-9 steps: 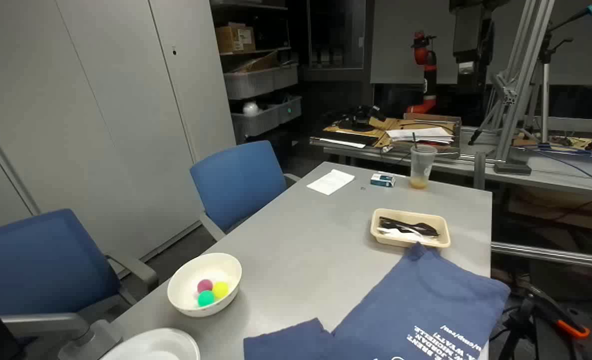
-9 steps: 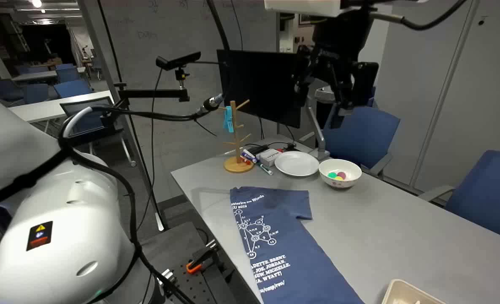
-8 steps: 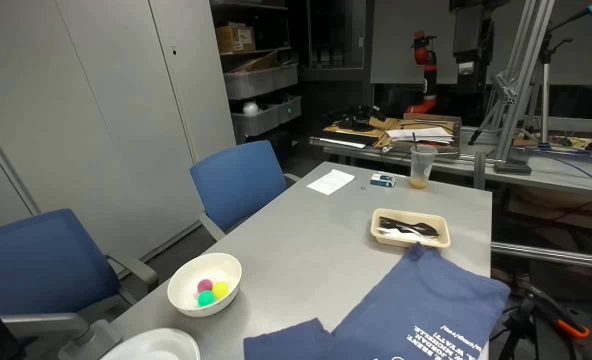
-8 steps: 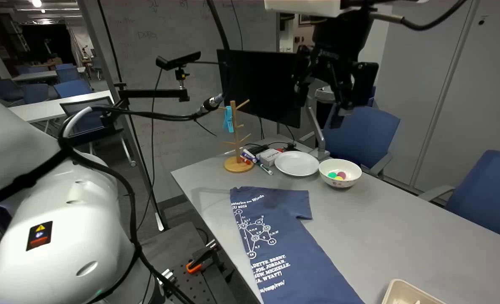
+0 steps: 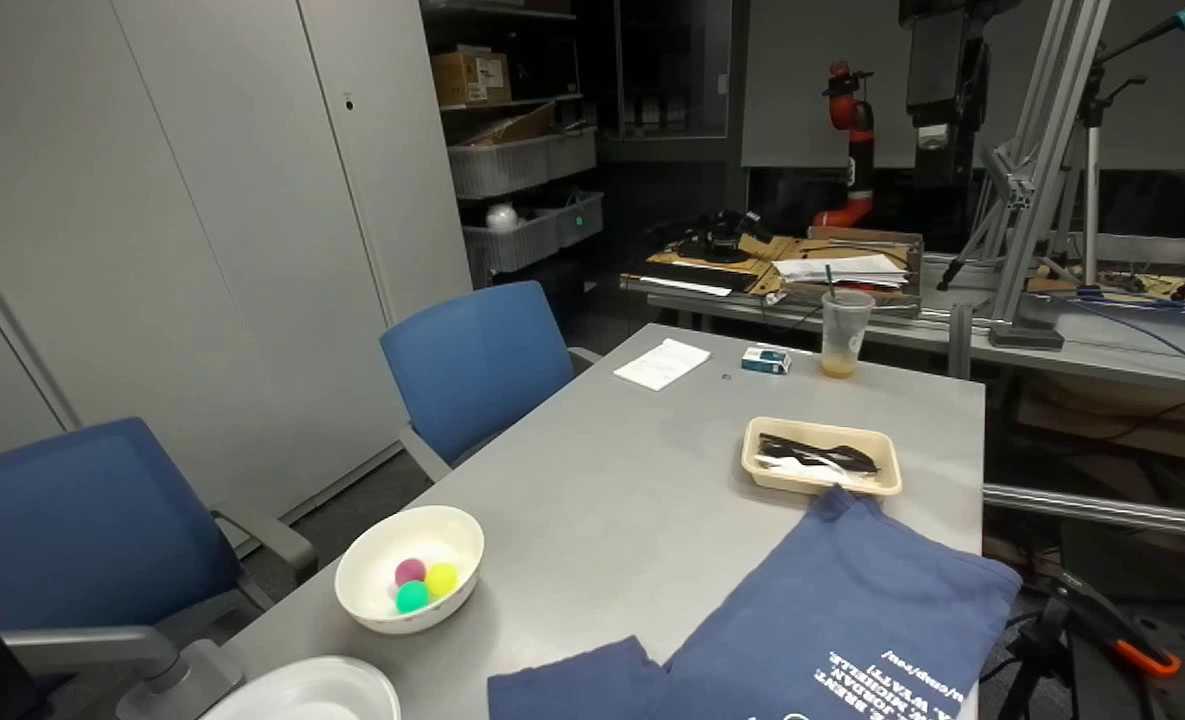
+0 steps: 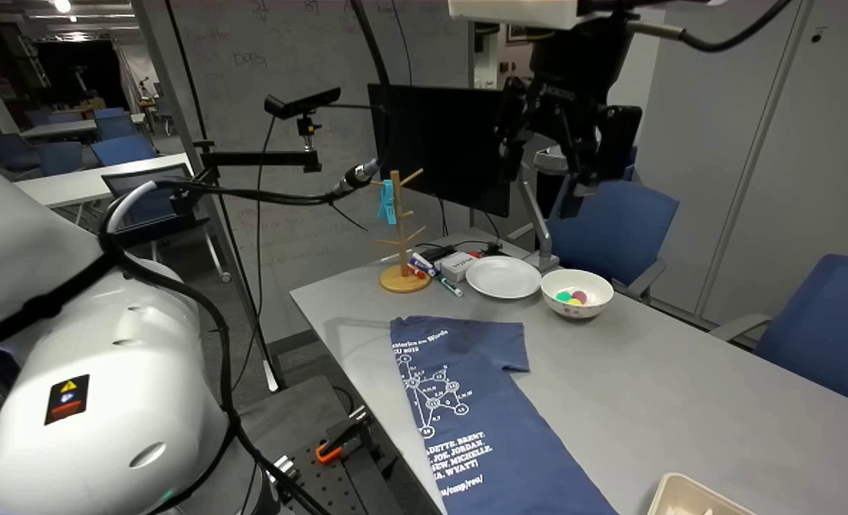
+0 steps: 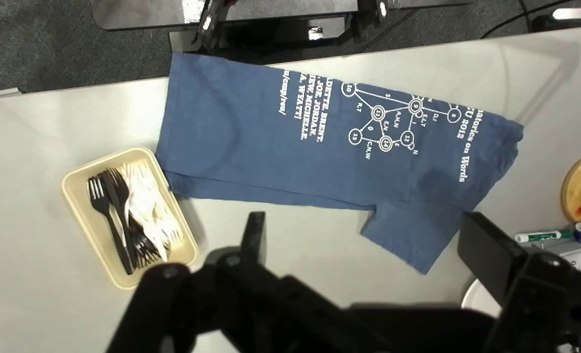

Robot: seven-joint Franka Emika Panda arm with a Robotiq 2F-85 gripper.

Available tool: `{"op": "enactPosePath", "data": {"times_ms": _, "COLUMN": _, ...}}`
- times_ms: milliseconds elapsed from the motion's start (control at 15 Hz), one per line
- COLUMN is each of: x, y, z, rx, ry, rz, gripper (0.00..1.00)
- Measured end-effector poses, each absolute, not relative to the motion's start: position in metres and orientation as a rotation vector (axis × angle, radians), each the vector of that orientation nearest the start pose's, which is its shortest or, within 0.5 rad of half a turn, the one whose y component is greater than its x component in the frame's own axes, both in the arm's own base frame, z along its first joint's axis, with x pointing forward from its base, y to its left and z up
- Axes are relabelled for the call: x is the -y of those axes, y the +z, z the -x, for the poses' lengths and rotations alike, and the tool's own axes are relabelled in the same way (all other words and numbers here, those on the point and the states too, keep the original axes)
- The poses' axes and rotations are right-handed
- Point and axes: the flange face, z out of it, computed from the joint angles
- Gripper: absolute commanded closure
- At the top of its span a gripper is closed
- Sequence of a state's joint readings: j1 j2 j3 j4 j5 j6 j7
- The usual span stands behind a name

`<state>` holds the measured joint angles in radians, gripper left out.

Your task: Fold the T-sheet on the table

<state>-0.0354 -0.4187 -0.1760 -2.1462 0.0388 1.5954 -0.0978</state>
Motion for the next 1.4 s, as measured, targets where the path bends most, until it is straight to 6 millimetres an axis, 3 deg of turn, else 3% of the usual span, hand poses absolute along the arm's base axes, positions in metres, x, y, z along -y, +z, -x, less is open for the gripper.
{"op": "enactPosePath", "data": {"times_ms": 1067, "x": 0.092, "y": 0.556, "z": -0.403, "rx": -0.146, "ry": 0.182, "rz": 3.004, "gripper": 0.0}}
{"op": "enactPosePath", "data": {"times_ms": 1400, "x": 0.08, "y": 0.543, "z": -0.41, "rx": -0.113, "ry": 0.222, "rz": 3.015, "gripper": 0.0}}
